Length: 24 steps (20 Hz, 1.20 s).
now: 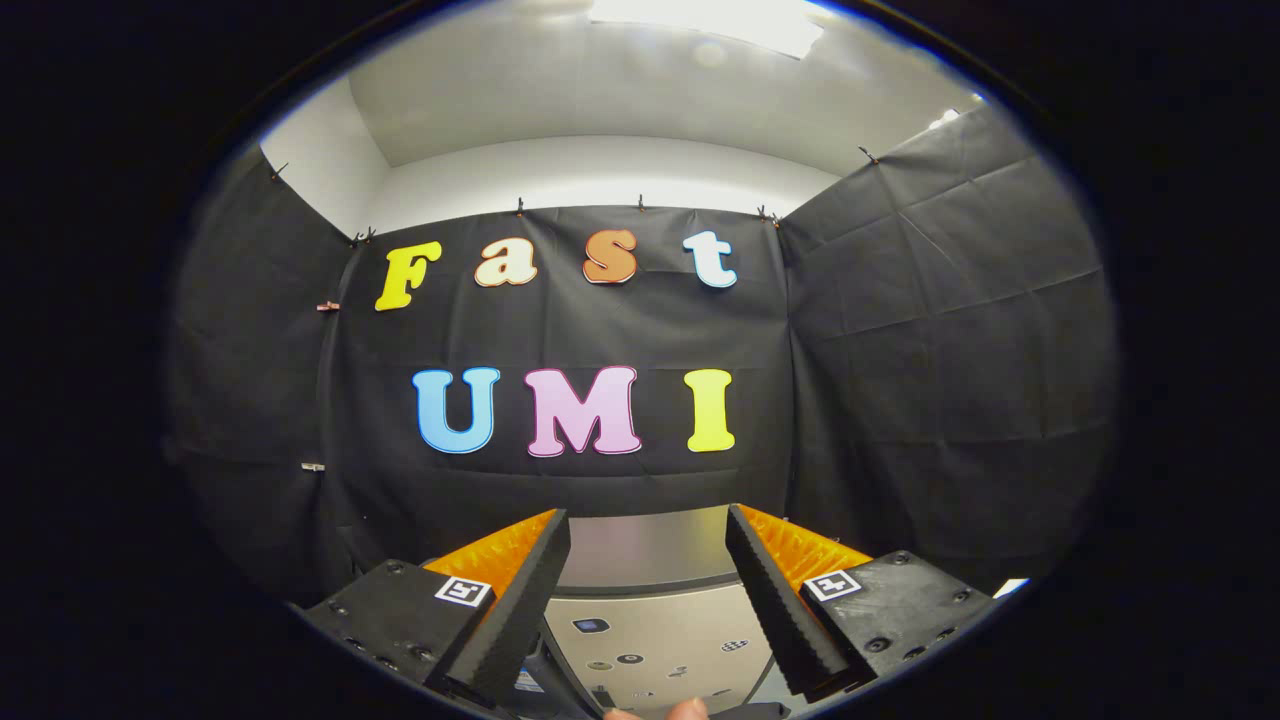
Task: Put the clothes into the washing machine and then close the washing machine lid.
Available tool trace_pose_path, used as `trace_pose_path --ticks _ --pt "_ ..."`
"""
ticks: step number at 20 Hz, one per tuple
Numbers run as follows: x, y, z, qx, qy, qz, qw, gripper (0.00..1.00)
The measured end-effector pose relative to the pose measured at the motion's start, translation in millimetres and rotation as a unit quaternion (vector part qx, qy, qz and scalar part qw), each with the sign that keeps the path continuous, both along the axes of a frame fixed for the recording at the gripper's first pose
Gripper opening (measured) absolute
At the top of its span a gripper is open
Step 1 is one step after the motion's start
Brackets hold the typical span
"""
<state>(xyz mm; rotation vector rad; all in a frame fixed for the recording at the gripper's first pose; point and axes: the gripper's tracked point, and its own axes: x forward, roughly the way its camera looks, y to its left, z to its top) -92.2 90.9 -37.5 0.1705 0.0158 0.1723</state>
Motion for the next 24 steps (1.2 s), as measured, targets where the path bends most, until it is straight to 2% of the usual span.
trace_pose_path --ticks 7,16,24 --pt "7.3 -2.6 -4.0 0.001 0.006 -0.004 1.0 0.98" --pt "-4.5 10.0 3.4 -0.008 -0.007 0.017 1.0 0.98" --pt "-0.2 13.5 -0.3 -0.006 -0.003 0.019 1.0 0.98"
